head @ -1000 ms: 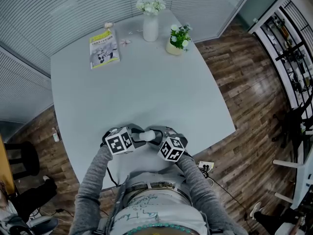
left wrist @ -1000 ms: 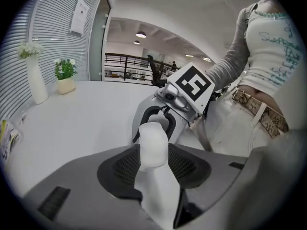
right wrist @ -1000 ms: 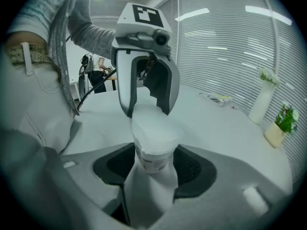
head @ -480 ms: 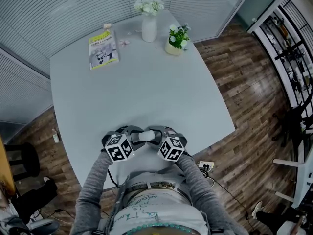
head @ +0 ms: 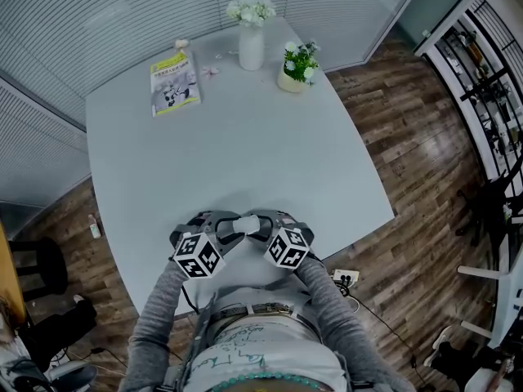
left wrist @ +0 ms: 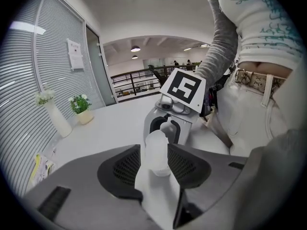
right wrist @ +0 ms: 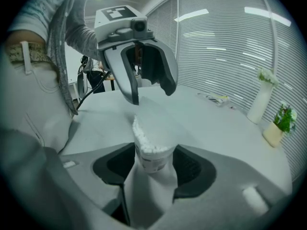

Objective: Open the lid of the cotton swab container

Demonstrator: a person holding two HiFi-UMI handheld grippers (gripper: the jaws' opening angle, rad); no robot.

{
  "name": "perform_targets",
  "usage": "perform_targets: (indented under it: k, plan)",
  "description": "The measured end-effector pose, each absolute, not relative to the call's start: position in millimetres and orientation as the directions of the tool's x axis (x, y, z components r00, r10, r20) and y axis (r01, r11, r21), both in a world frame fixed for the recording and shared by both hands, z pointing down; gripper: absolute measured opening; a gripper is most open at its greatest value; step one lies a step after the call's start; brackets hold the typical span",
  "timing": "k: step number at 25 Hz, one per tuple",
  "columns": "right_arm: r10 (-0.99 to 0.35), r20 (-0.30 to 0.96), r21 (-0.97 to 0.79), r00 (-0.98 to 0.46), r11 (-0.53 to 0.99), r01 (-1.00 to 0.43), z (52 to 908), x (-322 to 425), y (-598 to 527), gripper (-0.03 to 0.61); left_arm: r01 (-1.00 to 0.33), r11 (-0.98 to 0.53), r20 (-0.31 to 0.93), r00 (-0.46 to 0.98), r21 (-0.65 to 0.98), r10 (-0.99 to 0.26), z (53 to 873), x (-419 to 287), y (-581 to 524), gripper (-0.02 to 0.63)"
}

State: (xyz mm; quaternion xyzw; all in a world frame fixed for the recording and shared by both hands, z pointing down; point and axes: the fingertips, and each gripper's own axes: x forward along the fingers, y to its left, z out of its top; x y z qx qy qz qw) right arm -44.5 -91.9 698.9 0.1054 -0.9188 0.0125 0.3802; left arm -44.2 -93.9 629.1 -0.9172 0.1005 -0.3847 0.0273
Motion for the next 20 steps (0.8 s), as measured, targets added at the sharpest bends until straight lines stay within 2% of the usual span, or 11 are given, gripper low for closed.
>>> perform_targets:
  k: [6, 10, 14, 20]
  plan:
    - [-0.19, 0.699, 0.06, -0.689, 0.976, -0.208, 695.8, -43.7, -89.0, 0.245, -0.149, -0.979, 0.703, 0.681, -0.14, -0.205, 623.1, -42.9, -88.9, 0.123]
    - [-0.196, 0.701, 0.068, -0.686, 0.976, -0.208, 696.1, -44.1, -89.9, 0.244, -0.179, -0.97, 0.693, 0.679, -0.167, -0.244, 618.6, -45.4, -95.3, 0.111]
    - [-0.195, 0.702, 0.074, -0.685, 0.977, -0.202, 697.5, -43.3, -88.1, 0.239, -0.208, -0.96, 0.678, 0.68, -0.188, -0.28, 614.8, -46.4, -102.2, 0.06]
    - [-0.192, 0.702, 0.073, -0.686, 0.977, -0.199, 696.1, -42.1, -88.2, 0.239, -0.234, -0.955, 0.679, 0.672, -0.182, -0.294, 613.3, -45.1, -112.8, 0.023]
